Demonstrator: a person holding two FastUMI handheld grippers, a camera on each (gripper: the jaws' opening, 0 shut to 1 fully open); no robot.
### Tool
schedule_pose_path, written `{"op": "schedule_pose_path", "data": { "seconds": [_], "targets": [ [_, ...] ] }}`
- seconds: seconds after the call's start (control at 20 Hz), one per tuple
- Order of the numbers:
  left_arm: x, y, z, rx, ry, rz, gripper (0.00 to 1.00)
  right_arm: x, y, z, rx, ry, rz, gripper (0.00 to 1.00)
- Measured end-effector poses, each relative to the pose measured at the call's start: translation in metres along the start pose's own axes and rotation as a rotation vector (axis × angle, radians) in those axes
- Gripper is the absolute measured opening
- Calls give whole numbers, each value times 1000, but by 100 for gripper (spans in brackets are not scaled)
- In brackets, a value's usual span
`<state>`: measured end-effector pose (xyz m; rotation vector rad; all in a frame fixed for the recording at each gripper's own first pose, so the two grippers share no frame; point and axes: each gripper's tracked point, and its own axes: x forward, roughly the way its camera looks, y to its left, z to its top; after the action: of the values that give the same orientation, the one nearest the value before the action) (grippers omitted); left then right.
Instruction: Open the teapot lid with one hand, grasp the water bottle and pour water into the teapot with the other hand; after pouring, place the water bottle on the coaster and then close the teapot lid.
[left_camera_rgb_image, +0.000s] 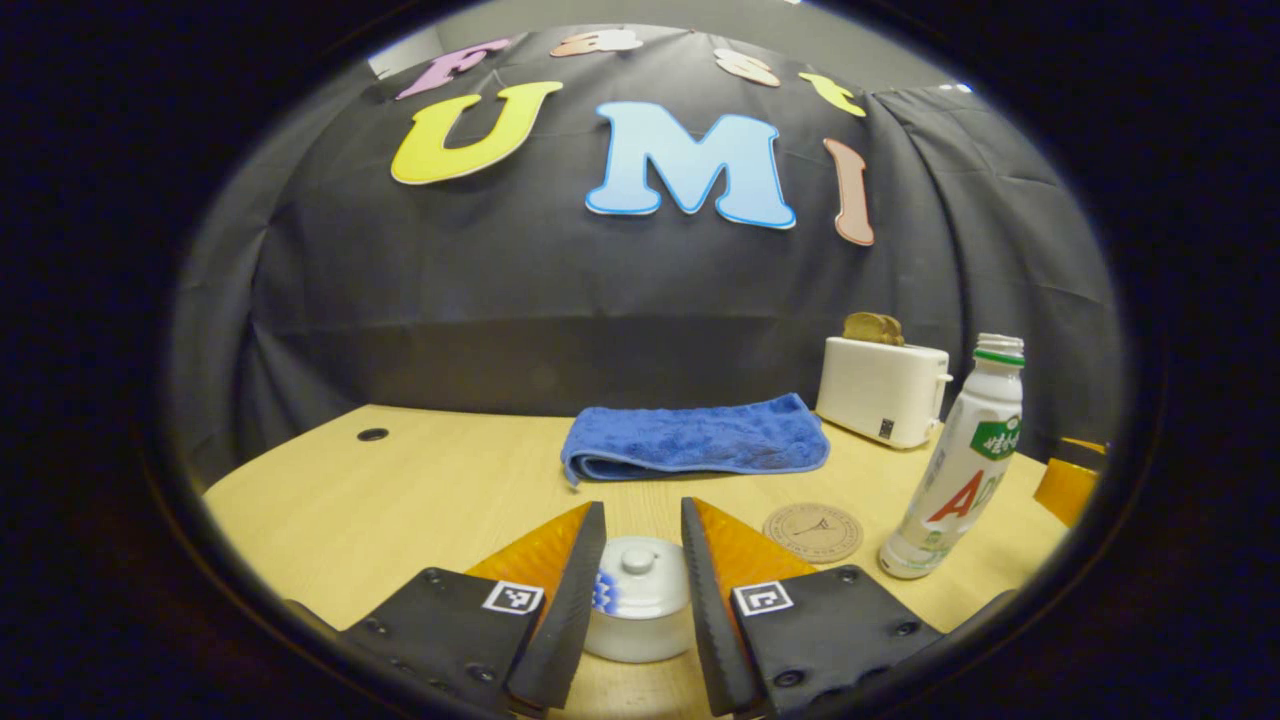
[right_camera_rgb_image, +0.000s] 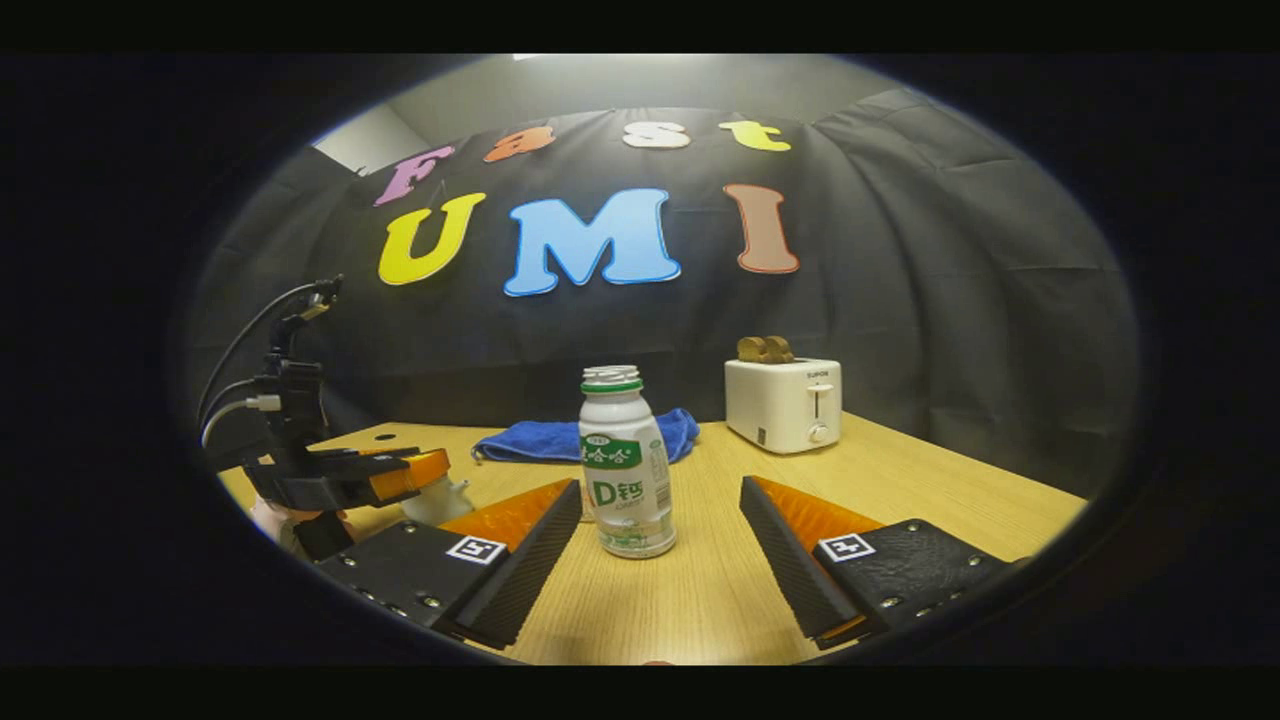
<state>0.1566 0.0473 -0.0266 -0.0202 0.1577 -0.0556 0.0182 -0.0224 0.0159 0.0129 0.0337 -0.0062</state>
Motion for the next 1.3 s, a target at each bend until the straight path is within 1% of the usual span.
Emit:
{"op": "schedule_pose_path", "data": {
  "seconds": [0.15, 0.25, 0.3, 0.35, 0.4, 0.45, 0.5, 0.55, 0.75, 0.8, 0.85, 1.05, 1.1, 1.25, 1.3],
  "targets": [
    [1, 6, -1, 61, 9, 31, 54, 3, 0, -4, 10, 9, 7, 98],
    [1, 7, 0, 76, 5, 45, 53, 5, -1, -8, 21, 24, 7, 98],
    [1, 5, 0, 82, 3, 42, 56, 6, -2, -11, 27, 31, 7, 98],
    [2, 5, 0, 89, 2, 44, 47, 7, -3, -12, 33, 37, 3, 98],
    [3, 8, 1, 100, -4, 62, 44, 8, -4, -13, 38, 39, 2, 98],
    [6, 7, 0, 104, -3, 62, 41, 7, -4, -13, 40, 39, 1, 98],
    [2, 6, 1, 112, 0, 56, 27, 8, -4, -13, 41, 37, 2, 98],
    [2, 7, 1, 115, 0, 57, 27, 8, -3, -12, 39, 34, 4, 98],
    [4, 6, 3, 119, -4, 52, 13, 9, 4, -11, 23, 31, 25, 98],
    [2, 5, 4, 113, -5, 43, 15, 9, 6, -12, 20, 32, 32, 98],
    [1, 5, 6, 107, -9, 42, 12, 10, 7, -11, 16, 33, 37, 98],
    [-5, 6, 22, 74, -53, 29, 12, 16, 8, -11, -2, 38, 44, 98],
    [-8, 7, 25, 65, -64, 27, 15, 18, 7, -11, -7, 44, 45, 98],
    [-18, 13, 41, 53, -103, 38, 15, 29, 7, -12, -33, 63, 52, 98],
    [-21, 16, 45, 47, -113, 42, 12, 33, 9, -14, -40, 70, 64, 98]
  ]
}}
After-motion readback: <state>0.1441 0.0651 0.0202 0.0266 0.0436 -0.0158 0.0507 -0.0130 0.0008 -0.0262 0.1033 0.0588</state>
